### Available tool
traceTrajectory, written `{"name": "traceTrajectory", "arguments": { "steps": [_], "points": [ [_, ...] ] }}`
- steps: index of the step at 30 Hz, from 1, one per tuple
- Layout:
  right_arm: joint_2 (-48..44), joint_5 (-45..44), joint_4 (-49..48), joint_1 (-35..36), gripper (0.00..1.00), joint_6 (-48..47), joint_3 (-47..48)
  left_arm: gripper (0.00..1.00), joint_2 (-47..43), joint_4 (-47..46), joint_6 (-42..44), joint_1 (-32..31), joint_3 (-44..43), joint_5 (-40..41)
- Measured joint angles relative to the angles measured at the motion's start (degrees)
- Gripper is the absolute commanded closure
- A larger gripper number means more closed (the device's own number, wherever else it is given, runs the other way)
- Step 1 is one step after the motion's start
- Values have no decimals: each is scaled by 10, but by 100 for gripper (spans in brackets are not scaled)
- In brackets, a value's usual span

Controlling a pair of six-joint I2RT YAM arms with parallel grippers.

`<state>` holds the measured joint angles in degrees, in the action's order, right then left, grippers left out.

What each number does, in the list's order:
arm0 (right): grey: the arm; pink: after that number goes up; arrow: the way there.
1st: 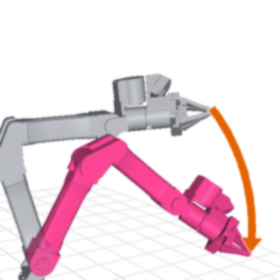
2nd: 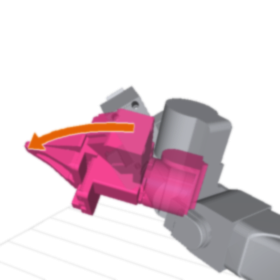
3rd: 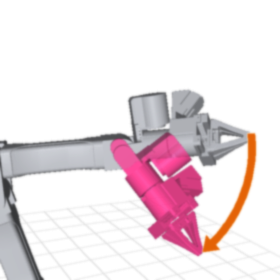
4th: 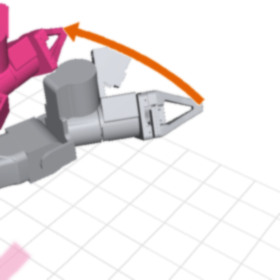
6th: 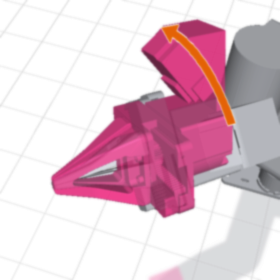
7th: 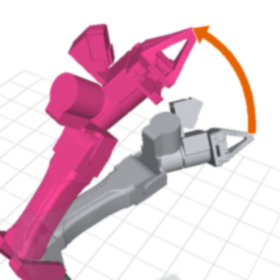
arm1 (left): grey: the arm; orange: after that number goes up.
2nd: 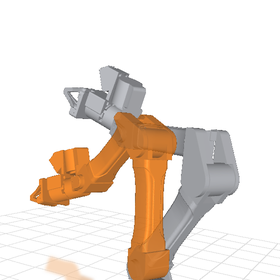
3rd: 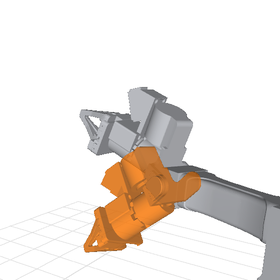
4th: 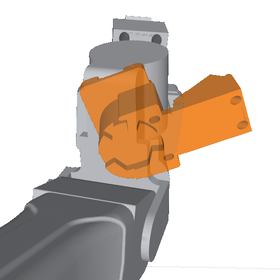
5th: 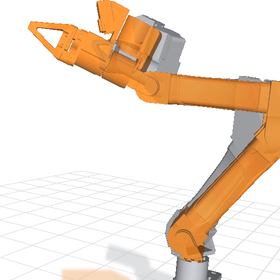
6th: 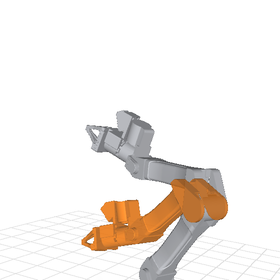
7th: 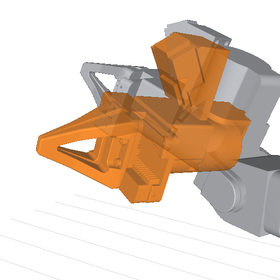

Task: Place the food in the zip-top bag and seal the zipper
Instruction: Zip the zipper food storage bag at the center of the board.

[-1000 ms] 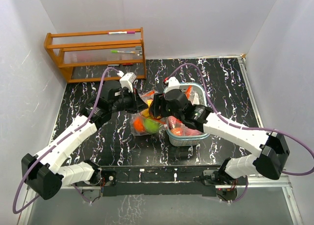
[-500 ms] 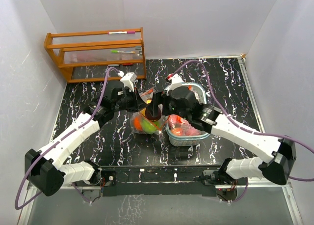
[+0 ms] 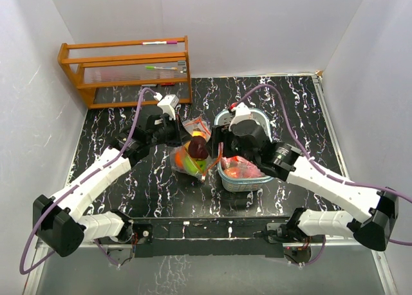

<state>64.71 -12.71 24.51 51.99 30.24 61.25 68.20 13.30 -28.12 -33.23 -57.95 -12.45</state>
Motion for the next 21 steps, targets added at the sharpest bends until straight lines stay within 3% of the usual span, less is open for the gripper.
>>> {"name": "traceTrajectory", "arguments": {
  "steps": [2,5,7,10,18,19,21],
  "points": [
    [12,4,9,0,26,1,-7,100,-2,0,0,0,0,0],
    [28,5,16,0,42,0,-15,100,-5,0,0,0,0,-1],
    [33,5,18,0,55,-1,-18,100,-7,0,0,0,0,-3],
    [35,1,19,0,90,0,-19,100,-13,1,0,0,0,-4],
    [35,-6,6,0,92,1,-19,99,-23,0,5,0,0,-4],
    [33,-3,0,0,92,1,-19,92,-23,0,7,0,0,-3],
    [28,2,-12,0,92,2,-19,62,-23,-2,10,0,0,-4]
  ]
}}
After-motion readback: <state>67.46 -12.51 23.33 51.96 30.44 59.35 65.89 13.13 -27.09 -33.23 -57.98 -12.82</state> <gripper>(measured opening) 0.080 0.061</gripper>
